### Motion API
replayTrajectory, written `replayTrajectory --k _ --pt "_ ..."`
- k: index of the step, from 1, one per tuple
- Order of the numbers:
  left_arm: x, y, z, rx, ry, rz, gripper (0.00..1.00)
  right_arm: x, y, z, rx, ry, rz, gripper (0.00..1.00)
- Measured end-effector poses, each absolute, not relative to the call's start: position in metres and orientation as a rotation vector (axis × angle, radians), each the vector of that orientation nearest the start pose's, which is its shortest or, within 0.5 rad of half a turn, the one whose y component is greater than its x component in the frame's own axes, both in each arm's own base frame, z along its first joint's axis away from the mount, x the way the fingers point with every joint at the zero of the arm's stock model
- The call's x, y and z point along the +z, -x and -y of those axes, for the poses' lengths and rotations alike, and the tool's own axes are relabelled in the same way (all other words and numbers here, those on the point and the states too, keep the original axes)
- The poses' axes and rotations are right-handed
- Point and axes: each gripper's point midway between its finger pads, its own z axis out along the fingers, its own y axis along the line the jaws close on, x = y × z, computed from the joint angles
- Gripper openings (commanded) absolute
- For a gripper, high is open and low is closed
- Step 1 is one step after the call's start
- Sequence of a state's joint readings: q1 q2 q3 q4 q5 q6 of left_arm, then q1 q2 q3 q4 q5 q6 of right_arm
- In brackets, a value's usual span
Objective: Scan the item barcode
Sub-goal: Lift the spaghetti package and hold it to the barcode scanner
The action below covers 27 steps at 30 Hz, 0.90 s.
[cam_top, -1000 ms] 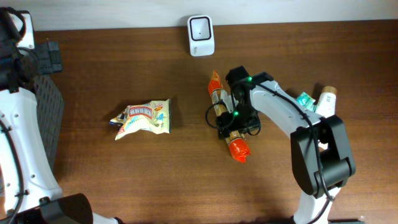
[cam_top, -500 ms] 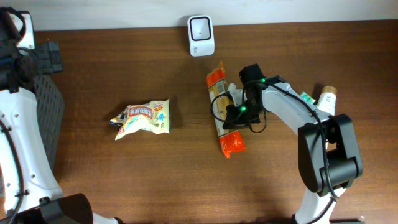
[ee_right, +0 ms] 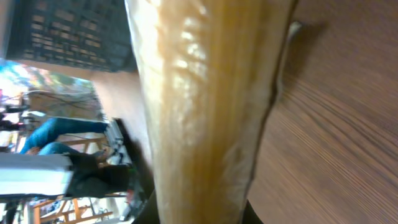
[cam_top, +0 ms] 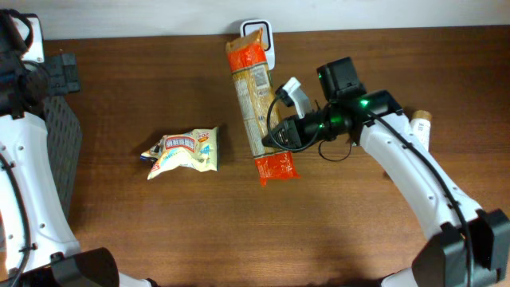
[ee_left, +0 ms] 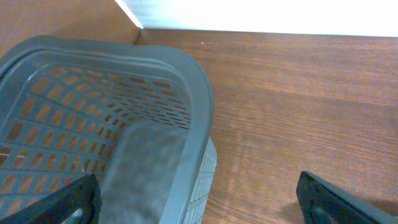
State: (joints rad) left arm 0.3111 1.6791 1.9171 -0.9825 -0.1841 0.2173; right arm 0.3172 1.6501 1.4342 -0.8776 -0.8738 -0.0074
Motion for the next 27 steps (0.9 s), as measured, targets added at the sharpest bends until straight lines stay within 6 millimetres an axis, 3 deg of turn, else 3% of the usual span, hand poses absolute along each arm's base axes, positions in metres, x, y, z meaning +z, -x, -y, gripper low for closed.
replayTrajectory --k 5,10,20,27 --pt "0.327 -0.42 -0.168 0.478 0.205 -2.339 0.99 0.256 -0.304 -0.249 1.359 0.758 -2.324 0.04" --pt "0.327 -0.42 -0.168 0.478 0.205 -2.339 0.99 0.277 -0.293 -0.25 1.397 0.807 -2.241 0.04" --pt "0.327 -0.42 -0.168 0.478 0.205 -2.339 0.99 0.277 -0.293 -0.25 1.388 0.809 -2.241 0.04" --pt "0.327 -0.42 -0.168 0.478 0.205 -2.339 0.99 0.261 -0.307 -0.24 1.226 0.753 -2.321 0.04"
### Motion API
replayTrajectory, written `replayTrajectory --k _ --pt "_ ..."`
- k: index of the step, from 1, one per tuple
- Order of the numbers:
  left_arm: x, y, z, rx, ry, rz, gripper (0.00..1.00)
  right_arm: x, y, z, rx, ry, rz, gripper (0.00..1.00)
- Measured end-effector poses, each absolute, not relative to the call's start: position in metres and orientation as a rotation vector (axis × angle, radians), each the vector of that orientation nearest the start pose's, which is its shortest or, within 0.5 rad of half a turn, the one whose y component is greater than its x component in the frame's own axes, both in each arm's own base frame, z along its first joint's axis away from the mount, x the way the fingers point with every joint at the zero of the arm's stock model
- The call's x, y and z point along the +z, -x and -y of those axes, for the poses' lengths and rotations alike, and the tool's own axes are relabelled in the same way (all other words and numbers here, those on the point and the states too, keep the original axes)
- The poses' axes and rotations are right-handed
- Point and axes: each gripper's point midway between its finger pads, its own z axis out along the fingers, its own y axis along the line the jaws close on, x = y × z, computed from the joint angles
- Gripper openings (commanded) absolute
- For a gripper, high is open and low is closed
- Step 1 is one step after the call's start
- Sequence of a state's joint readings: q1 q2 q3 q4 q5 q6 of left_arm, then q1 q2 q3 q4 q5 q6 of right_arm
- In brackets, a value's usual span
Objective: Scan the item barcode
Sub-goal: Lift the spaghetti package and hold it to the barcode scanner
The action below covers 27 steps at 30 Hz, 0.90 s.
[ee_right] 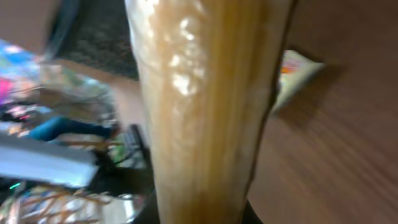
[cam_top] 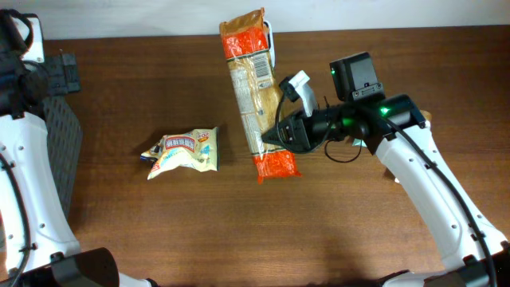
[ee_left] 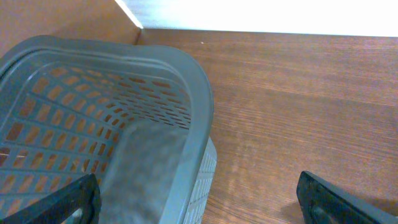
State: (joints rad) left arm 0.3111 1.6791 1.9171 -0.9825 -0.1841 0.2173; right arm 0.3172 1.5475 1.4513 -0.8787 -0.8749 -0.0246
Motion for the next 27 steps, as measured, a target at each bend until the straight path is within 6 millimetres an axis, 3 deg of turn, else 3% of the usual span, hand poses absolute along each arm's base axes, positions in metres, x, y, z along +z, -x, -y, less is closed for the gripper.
replayTrajectory --k 4,6,11,14,19,23,27 --pt "0.327 -0.42 -0.168 0.478 0.205 -2.339 0.99 0.238 -0.335 -0.213 0.9 0.605 -2.484 0.04" --pt "0.328 -0.42 -0.168 0.478 0.205 -2.339 0.99 0.235 -0.362 -0.199 0.661 0.553 -2.558 0.04" --pt "0.327 -0.42 -0.168 0.478 0.205 -2.339 0.99 0.227 -0.429 -0.189 0.105 0.576 -2.571 0.04" --pt "0.327 -0.42 -0.168 0.478 0.205 -2.339 0.99 0.214 -0.482 -0.18 -0.281 0.559 -2.443 0.04" --pt "0.328 -0.42 -0.168 0.478 0.205 -2.339 0.99 0.18 -0.552 -0.163 -0.824 0.516 -2.21 0.04" --pt "0.327 -0.42 -0.168 0.477 0.205 -2.339 0.99 0.17 -0.586 -0.156 -1.071 0.49 -2.048 0.04" --pt "0.327 -0.42 -0.168 0.478 0.205 -2.339 0.99 0.168 -0.598 -0.155 -1.201 0.504 -1.97 0.04"
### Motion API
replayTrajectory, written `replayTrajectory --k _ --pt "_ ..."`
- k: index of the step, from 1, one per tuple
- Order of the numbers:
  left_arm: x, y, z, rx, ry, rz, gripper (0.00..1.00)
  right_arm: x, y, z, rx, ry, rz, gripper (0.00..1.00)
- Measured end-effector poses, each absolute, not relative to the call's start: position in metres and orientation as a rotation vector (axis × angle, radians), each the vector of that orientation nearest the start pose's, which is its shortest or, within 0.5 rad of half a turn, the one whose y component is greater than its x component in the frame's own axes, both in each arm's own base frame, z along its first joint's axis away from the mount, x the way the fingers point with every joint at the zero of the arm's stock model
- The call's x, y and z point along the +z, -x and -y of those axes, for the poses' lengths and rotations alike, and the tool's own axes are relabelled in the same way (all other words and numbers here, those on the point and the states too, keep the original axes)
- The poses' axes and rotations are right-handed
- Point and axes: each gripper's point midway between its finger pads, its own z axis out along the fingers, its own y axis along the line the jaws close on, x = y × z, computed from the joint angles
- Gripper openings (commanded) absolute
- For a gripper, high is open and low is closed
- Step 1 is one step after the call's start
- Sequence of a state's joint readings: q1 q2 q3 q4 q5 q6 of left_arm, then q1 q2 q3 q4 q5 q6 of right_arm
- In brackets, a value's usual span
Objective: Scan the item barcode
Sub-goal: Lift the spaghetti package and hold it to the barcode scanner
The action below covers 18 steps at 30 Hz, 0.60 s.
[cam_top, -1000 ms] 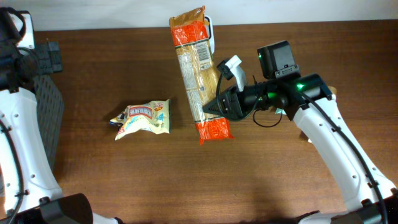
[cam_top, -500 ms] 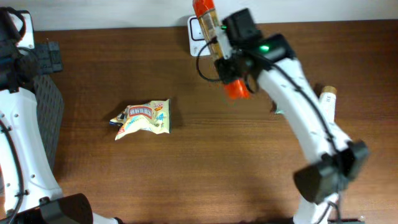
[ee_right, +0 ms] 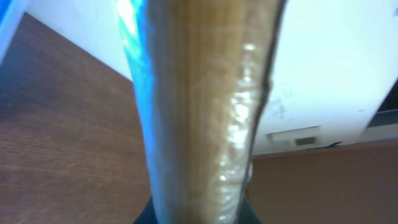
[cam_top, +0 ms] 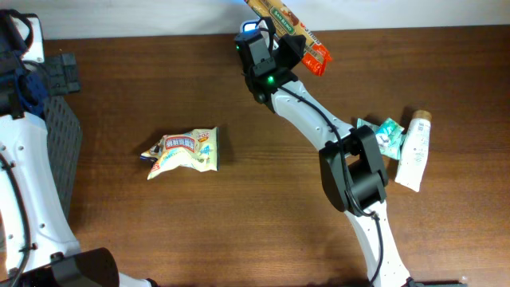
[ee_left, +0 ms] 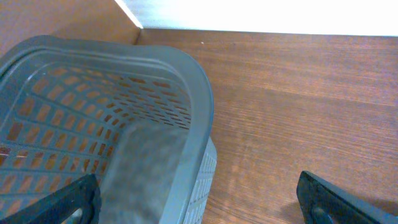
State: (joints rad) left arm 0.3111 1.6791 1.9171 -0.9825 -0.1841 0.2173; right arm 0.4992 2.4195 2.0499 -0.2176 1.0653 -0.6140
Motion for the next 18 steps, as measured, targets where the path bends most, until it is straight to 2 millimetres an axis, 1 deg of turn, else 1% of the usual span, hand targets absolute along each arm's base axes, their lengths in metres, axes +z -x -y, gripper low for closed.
replayTrajectory --k 4,7,9,11,14,18 --pt "0.327 -0.42 -0.168 0.478 0.205 -2.339 0.99 0.158 -0.602 -0.155 -1.272 0.558 -1.95 0.04" --pt "0.327 -0.42 -0.168 0.478 0.205 -2.339 0.99 0.139 -0.603 -0.154 -1.316 0.613 -1.962 0.04" --pt "0.327 -0.42 -0.168 0.478 0.205 -2.339 0.99 0.133 -0.605 -0.155 -1.323 0.617 -1.958 0.04" --pt "0.327 -0.42 -0.168 0.478 0.205 -2.34 0.99 0.134 -0.606 -0.155 -1.324 0.607 -1.949 0.04" --pt "0.327 -0.42 -0.168 0.478 0.205 -2.339 0.99 0.142 -0.609 -0.156 -1.311 0.548 -1.924 0.04" --pt "0.327 -0.42 -0.168 0.478 0.205 -2.339 0.99 0.142 -0.609 -0.156 -1.313 0.544 -1.923 0.04"
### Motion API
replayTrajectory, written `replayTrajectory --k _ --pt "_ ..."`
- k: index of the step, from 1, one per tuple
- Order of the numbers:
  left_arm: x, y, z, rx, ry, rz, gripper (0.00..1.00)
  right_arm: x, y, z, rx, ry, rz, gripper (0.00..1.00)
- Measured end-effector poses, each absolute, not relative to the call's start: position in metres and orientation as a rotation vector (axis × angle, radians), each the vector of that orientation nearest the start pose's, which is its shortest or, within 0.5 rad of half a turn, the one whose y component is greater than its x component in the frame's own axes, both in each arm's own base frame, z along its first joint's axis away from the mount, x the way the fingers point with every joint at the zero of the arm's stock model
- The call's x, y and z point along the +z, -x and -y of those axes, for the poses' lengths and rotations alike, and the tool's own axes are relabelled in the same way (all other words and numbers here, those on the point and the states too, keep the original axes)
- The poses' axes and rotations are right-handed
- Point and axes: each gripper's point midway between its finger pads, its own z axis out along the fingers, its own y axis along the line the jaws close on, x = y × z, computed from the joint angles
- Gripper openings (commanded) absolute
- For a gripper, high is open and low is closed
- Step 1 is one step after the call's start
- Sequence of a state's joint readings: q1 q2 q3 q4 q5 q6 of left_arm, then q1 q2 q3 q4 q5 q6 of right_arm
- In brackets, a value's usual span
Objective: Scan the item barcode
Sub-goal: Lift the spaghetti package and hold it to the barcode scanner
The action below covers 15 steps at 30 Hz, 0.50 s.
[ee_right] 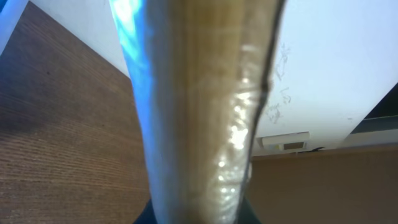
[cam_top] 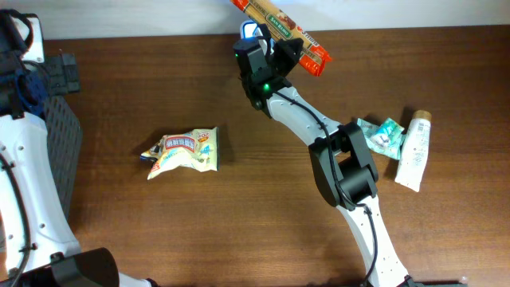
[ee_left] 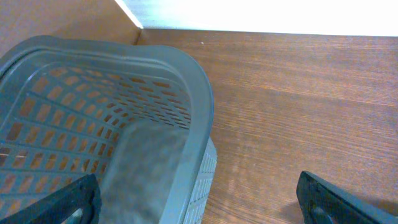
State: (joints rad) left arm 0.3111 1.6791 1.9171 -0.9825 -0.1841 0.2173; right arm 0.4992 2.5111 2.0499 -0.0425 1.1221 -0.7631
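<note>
A long orange and tan packet [cam_top: 280, 25] hangs tilted over the table's back edge, with my right gripper [cam_top: 279, 45] shut on it. In the right wrist view the packet [ee_right: 199, 112] fills the middle, blue light along its left side. Just left of the gripper a small blue-lit bit of the scanner [cam_top: 249, 30] shows; the rest is hidden. My left gripper [ee_left: 199, 208] stands open at the far left, over the rim of the grey basket [ee_left: 199, 93], nothing between its fingers [ee_left: 326, 198].
A crumpled snack bag [cam_top: 182, 151] lies left of the middle. A green packet [cam_top: 379, 134] and a white tube [cam_top: 413, 150] lie at the right. The grey basket [cam_top: 62, 139] stands at the left edge. The white wall runs along the back.
The packet and my right gripper have shifted slightly to the left at the back edge. The blue light on the packet is a little wider. The left arm has not moved.
My right gripper first held the packet lengthwise low over the table in front of the scanner. Then it held it higher. Then the arm was stretched to the back edge with the packet turned and tilted over the scanner, where it still is.
</note>
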Motion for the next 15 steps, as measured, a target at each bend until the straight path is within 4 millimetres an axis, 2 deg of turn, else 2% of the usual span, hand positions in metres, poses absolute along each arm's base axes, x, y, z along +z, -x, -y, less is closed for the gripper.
replayTrajectory --k 4,8,15 --pt "0.327 -0.42 -0.168 0.478 0.205 -2.339 0.99 0.136 -0.61 -0.153 -1.323 0.537 -1.927 0.04" --pt "0.327 -0.42 -0.168 0.478 0.205 -2.339 0.99 0.119 -0.612 -0.15 -1.335 0.548 -1.937 0.04" --pt "0.327 -0.42 -0.168 0.478 0.205 -2.339 0.99 0.122 -0.612 -0.149 -1.354 0.54 -1.929 0.04"
